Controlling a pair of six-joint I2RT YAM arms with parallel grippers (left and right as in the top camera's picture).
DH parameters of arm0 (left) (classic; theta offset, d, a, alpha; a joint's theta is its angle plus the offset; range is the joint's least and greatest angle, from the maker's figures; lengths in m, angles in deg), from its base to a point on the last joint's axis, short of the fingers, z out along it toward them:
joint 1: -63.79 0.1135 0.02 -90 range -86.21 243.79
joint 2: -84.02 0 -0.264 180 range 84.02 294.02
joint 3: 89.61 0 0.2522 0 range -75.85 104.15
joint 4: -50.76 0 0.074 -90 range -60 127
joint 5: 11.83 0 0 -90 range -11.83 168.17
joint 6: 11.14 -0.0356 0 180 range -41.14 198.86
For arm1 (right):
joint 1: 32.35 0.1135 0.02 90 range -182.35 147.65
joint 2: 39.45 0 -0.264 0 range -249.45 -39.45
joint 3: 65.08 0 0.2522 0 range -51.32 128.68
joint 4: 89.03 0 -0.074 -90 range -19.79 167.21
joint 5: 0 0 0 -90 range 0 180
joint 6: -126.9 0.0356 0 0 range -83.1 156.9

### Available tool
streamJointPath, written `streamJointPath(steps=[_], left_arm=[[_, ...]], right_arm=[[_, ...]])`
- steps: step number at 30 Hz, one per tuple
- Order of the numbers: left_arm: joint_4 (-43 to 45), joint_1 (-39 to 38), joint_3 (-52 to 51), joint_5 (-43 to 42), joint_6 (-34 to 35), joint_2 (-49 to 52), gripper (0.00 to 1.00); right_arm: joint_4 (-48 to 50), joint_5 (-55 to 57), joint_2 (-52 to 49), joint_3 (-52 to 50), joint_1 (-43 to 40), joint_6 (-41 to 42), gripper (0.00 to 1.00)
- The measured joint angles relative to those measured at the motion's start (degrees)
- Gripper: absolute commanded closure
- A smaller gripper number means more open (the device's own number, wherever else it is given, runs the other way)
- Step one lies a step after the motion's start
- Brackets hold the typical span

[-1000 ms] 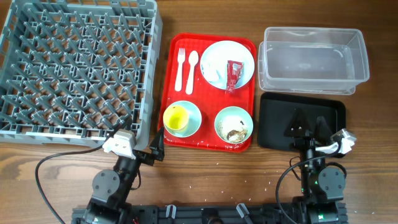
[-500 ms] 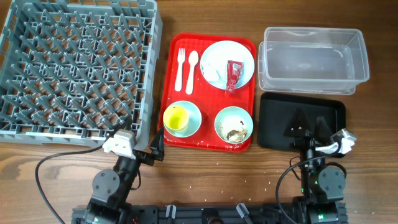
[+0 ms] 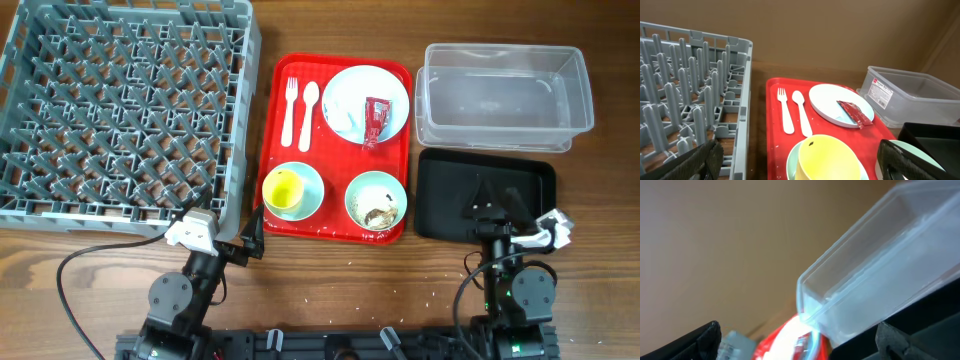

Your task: Sort waste into correct bins and load items into the dishwasher rack

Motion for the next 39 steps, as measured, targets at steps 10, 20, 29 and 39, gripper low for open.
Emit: streamJointPath(steps=[10, 20, 29, 39], left_arm=[[11.3, 0.0, -0.3, -4.8, 0.0, 0.3, 0.00], [-21.8, 0.0, 36.0, -2.2, 7.4, 16.1, 0.00], [-46.6, 0.0, 69.1, 3.5, 7.6, 52.4, 0.00], [-48.3, 0.0, 69.2, 3.5, 7.6, 58.7, 0.00]], right_arm=[[-4.9, -17.4, -7.1, 9.3, -0.1, -10.3, 0.00], [-54.3, -25.2, -56.1, 70.6, -0.1, -31.1, 0.00], [-41.6, -23.7, -85.5, 76.5, 15.3, -35.3, 0.19], [-37.3, -15.8, -122.5, 93.5, 19.6, -36.4, 0.60]])
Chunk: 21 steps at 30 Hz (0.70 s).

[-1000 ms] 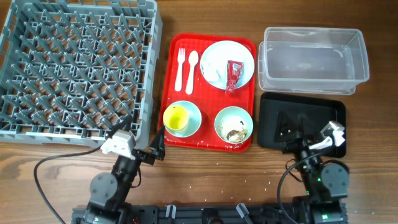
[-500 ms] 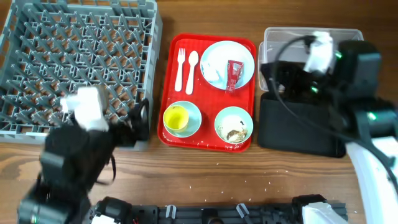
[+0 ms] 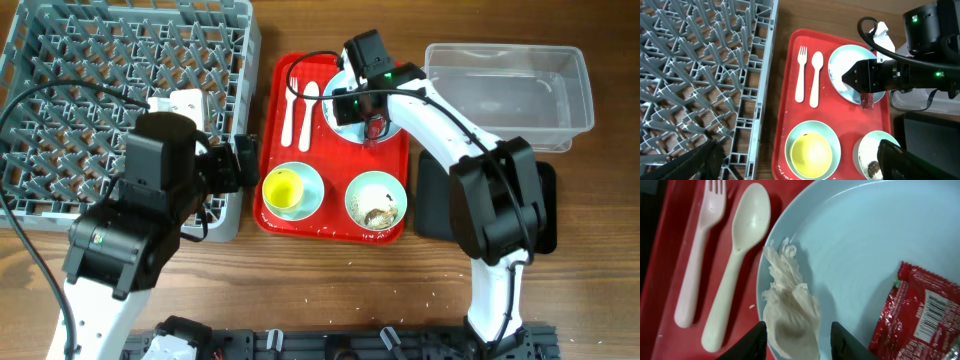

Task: Sort waste into correct bins and load items into the dishwasher rack
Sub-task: 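Grasp the red sauce packet on the blue plate with the right gripper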

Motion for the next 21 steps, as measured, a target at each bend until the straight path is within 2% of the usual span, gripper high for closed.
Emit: streamJointPath(steps=[1, 4, 11, 15, 17, 18, 19, 20, 21], left_arm=[[0.0, 0.0, 0.0, 0.0, 0.0, 0.5, 0.00], [0.0, 0.0, 0.0, 0.0, 0.0, 1.8, 0.00], [0.0, 0.0, 0.0, 0.0, 0.0, 2.5, 0.00], [0.0, 0.0, 0.0, 0.0, 0.0, 2.5, 0.00], [0.0, 0.0, 0.0, 0.0, 0.0, 2.5, 0.00], [0.0, 0.0, 0.0, 0.0, 0.0, 2.5, 0.00], [0.0, 0.0, 0.0, 0.0, 0.0, 2.5, 0.00], [0.0, 0.0, 0.0, 0.0, 0.0, 2.5, 0.00], [0.0, 0.0, 0.0, 0.0, 0.0, 2.5, 0.00]], right_arm=[[0.0, 0.0, -0.4, 0.0, 0.0, 0.0, 0.62], [-0.2, -0.7, -0.7, 0.0, 0.0, -0.1, 0.96], [-2.3, -3.5, 0.4, -0.4, -1.3, 0.4, 0.96], [-5.3, -1.6, 16.4, -0.7, -9.0, 3.0, 0.96], [-9.1, 3.4, 21.4, -0.3, -14.0, 4.0, 0.95], [-10.9, 5.9, 21.8, -0.2, -16.2, 4.4, 0.93], [-12.2, 8.6, 21.4, -0.2, -18.4, 4.7, 0.65], [-13.0, 10.5, 20.5, -0.3, -20.1, 5.0, 0.43], [-13.3, 10.7, 19.4, -0.3, -21.8, 4.4, 0.40]])
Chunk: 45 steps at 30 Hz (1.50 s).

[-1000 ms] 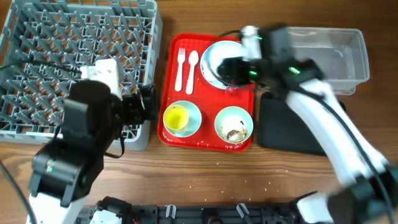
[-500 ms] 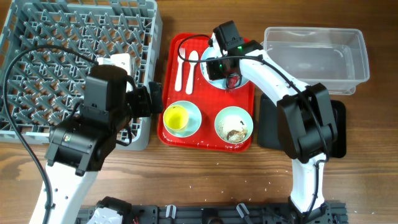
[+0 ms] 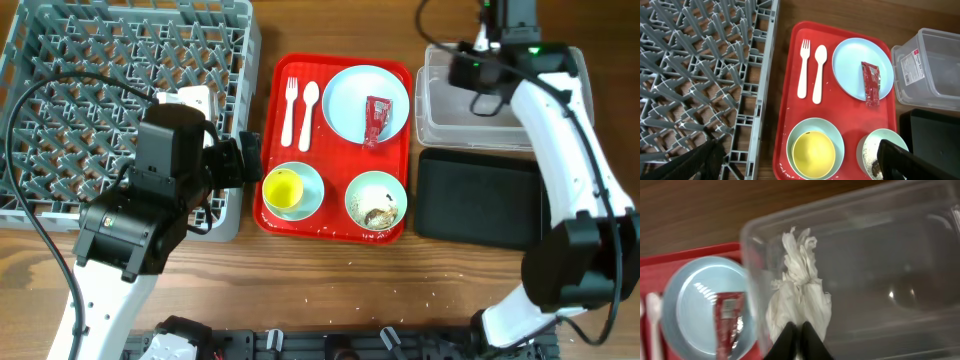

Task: Sort waste into correct bins and load items into the dishwasher rack
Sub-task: 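Grasp the red sauce packet on the blue plate with the right gripper, then drop the red packet into the clear plastic bin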

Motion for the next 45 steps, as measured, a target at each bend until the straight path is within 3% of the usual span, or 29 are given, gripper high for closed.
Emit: streamJointPath(steps=[3, 7, 11, 14, 15, 16, 18, 19, 21, 25, 30, 31, 32, 33, 37, 42, 44, 45], left_arm=[[0.0, 0.0, 0.0, 0.0, 0.0, 0.0, 0.00], [0.0, 0.0, 0.0, 0.0, 0.0, 0.0, 0.00], [0.0, 0.0, 0.0, 0.0, 0.0, 0.0, 0.00], [0.0, 0.0, 0.0, 0.0, 0.0, 0.0, 0.00], [0.0, 0.0, 0.0, 0.0, 0.0, 0.0, 0.00], [0.0, 0.0, 0.0, 0.0, 0.0, 0.0, 0.00], [0.0, 0.0, 0.0, 0.0, 0.0, 0.0, 0.00], [0.0, 0.0, 0.0, 0.0, 0.0, 0.0, 0.00], [0.0, 0.0, 0.0, 0.0, 0.0, 0.0, 0.00], [0.0, 0.0, 0.0, 0.0, 0.0, 0.0, 0.00], [0.0, 0.0, 0.0, 0.0, 0.0, 0.0, 0.00], [0.0, 0.0, 0.0, 0.0, 0.0, 0.0, 0.00], [0.0, 0.0, 0.0, 0.0, 0.0, 0.0, 0.00], [0.0, 0.0, 0.0, 0.0, 0.0, 0.0, 0.00], [0.0, 0.0, 0.0, 0.0, 0.0, 0.0, 0.00], [-0.1, 0.0, 0.0, 0.0, 0.0, 0.0, 0.00], [-0.1, 0.0, 0.0, 0.0, 0.0, 0.0, 0.00], [0.0, 0.0, 0.0, 0.0, 0.0, 0.0, 0.00]], right_arm=[[-0.8, -5.0, -0.9, -0.1, 0.6, -3.9, 0.33], [-1.6, -8.2, -0.8, -0.1, 11.0, -4.3, 0.32], [0.3, -1.8, -4.0, -0.1, 21.3, 4.6, 0.32], [2.8, 1.6, -14.7, -0.1, 22.7, 11.0, 0.30], [3.8, 2.3, -17.5, -0.1, 22.1, 13.0, 0.40], [4.2, 2.5, -18.9, -0.1, 21.6, 14.2, 0.63], [5.0, 2.8, -20.5, -0.2, 20.0, 15.7, 0.83], [5.2, 2.8, -20.5, -0.2, 19.8, 16.1, 0.91], [5.5, 1.7, -20.5, -0.2, 19.7, 14.4, 0.96], [3.3, -0.8, -17.8, -0.3, 19.3, 12.0, 0.96], [2.0, -1.9, 1.1, 0.0, 10.0, 5.9, 0.96], [2.1, -1.2, 1.3, 0.1, 7.5, 4.7, 0.92], [2.2, -0.5, 0.4, 0.1, 4.8, 3.1, 0.53], [2.4, 0.0, -1.1, 0.0, 2.4, 1.7, 0.46], [0.0, -2.0, -3.4, -0.3, -0.2, -1.1, 0.41], [-12.4, -8.4, 8.4, -0.3, 8.2, -0.3, 0.41], [-18.2, -8.6, 11.9, -0.9, 18.7, 4.5, 0.45], [-16.1, -8.8, 12.3, -4.3, 24.9, 8.5, 0.49]])
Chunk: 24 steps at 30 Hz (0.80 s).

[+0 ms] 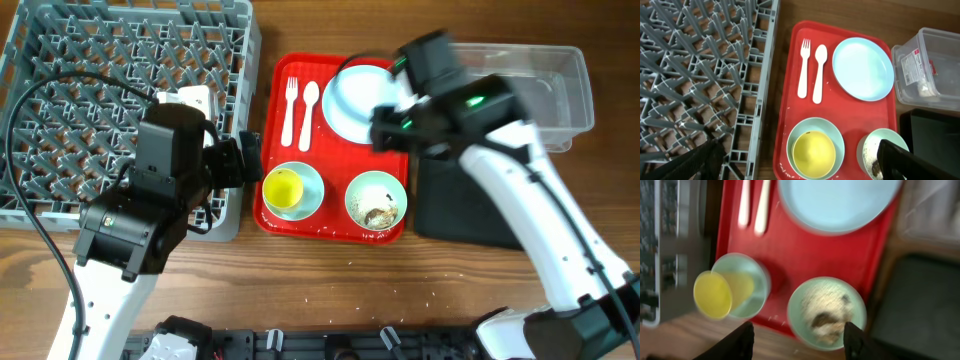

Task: Sort waste into correct bins and load items into the dishwasher rack
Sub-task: 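Drop the red packet into the clear plastic bin, then grasp the green bowl with rice using the right gripper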

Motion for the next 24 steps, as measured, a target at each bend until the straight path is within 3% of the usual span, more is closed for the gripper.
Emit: streamJointPath(steps=[2, 5, 9, 11, 15, 20, 24], left_arm=[[0.0, 0.0, 0.0, 0.0, 0.0, 0.0, 0.00], [0.0, 0.0, 0.0, 0.0, 0.0, 0.0, 0.00], [0.0, 0.0, 0.0, 0.0, 0.0, 0.0, 0.00], [0.0, 0.0, 0.0, 0.0, 0.0, 0.0, 0.00], [0.0, 0.0, 0.0, 0.0, 0.0, 0.0, 0.00], [0.0, 0.0, 0.0, 0.0, 0.0, 0.0, 0.00], [0.0, 0.0, 0.0, 0.0, 0.0, 0.0, 0.00]], right_arm=[[6.6, 0.6, -0.4, -9.4, 6.8, 5.8, 0.59], [14.6, 3.8, -0.9, -20.7, 14.1, 14.8, 0.61], [25.2, 6.6, -1.3, -26.1, 14.7, 18.5, 0.62], [27.9, 7.8, -5.3, -27.8, 14.7, 19.7, 0.71], [28.9, 8.8, -10.6, -28.2, 14.7, 19.8, 0.96], [26.2, 10.1, -8.6, -27.9, 14.1, 19.6, 0.96], [23.3, 5.3, 1.5, -28.0, 7.7, 14.7, 0.96]])
